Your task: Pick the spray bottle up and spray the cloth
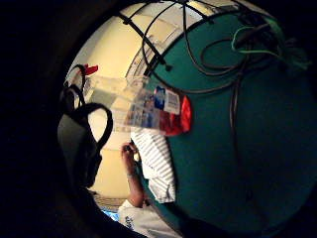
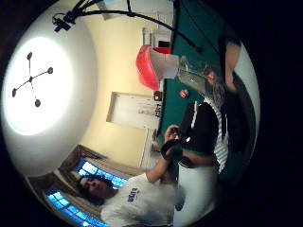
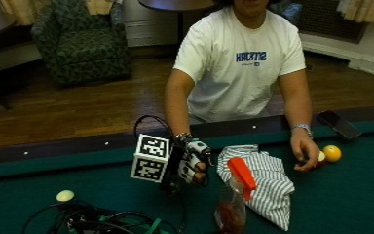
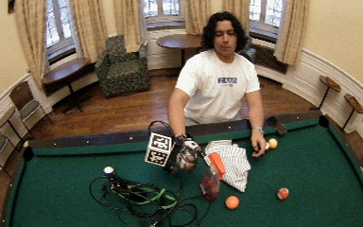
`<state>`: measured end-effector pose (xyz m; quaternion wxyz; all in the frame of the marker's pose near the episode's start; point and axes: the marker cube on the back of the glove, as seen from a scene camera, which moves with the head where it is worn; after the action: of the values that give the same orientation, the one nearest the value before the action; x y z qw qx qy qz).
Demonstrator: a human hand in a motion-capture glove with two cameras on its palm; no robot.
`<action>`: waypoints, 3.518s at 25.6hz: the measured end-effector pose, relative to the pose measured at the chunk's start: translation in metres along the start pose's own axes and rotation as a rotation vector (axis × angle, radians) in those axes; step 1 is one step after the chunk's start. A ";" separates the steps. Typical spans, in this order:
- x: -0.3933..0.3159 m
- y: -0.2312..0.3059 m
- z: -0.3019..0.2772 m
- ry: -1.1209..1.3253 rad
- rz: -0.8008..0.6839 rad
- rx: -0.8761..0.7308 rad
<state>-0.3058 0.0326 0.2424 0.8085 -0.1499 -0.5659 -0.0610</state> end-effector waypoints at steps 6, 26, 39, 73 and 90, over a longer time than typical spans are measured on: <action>0.002 0.001 0.000 0.013 -0.006 -0.003; 0.000 0.009 0.003 0.281 -0.090 -0.066; -0.022 0.023 0.010 0.138 -0.192 0.135; -0.027 -0.067 0.067 -0.073 0.009 0.161; -0.029 -0.082 0.077 -0.027 0.001 0.181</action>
<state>-0.4074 -0.0231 0.2535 0.8109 -0.0772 -0.5800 -0.0073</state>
